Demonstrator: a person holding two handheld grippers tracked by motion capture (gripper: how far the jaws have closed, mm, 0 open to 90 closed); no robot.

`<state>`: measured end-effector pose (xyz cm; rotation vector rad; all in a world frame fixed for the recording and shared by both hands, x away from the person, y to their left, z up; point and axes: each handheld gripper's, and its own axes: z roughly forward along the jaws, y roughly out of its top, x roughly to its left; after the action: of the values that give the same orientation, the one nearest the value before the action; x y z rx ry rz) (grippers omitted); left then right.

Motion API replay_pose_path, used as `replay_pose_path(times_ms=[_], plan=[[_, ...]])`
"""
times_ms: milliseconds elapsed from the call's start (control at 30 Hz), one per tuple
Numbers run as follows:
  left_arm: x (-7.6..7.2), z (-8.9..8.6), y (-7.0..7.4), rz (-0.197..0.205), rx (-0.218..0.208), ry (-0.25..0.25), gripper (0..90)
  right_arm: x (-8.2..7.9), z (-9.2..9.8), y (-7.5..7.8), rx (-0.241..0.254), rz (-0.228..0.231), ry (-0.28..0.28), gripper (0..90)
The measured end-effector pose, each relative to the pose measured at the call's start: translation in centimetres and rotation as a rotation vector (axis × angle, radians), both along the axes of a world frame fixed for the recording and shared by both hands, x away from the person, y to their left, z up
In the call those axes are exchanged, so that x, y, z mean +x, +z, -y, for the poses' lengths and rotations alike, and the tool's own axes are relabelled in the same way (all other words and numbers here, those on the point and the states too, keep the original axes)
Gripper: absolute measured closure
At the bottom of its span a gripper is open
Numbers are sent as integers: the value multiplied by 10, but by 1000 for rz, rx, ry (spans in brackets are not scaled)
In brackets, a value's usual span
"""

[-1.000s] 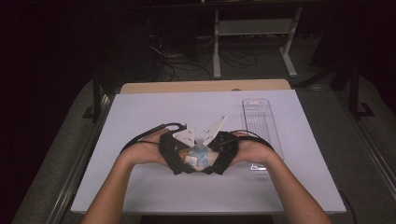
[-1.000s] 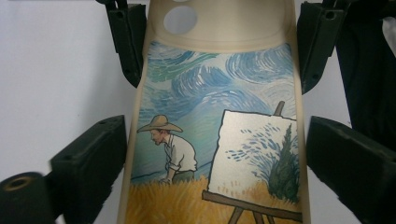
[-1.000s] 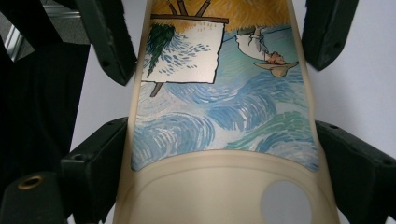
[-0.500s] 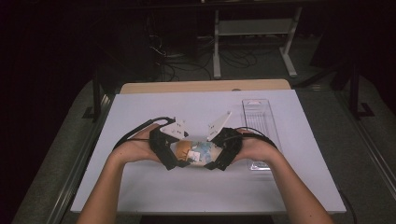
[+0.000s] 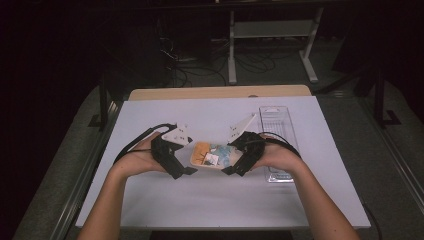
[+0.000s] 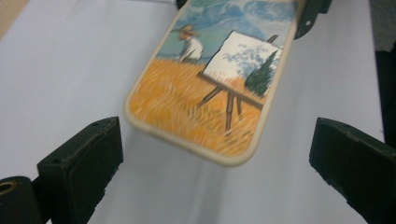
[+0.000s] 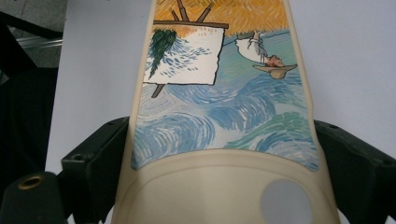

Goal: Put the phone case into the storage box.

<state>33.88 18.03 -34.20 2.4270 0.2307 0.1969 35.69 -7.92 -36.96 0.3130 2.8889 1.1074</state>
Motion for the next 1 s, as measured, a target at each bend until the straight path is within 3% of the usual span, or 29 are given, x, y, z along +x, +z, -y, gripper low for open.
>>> replay_pose_path(times_ms=[167,400,567,667,1000], plan=[[1,-11,-5,-11,-22,95,24,3,5,1,5,-5,-30,98],[-6,-26,-18,19,-49,203,23,6,13,2,13,-29,-68,99],[-13,-35,-31,-11,-109,300,23,9,16,2,14,-31,-101,98],[-20,-36,-40,5,-87,323,22,10,18,2,20,-21,-114,97],[-35,-36,-58,-5,-125,411,22,12,18,0,27,-15,-137,98]])
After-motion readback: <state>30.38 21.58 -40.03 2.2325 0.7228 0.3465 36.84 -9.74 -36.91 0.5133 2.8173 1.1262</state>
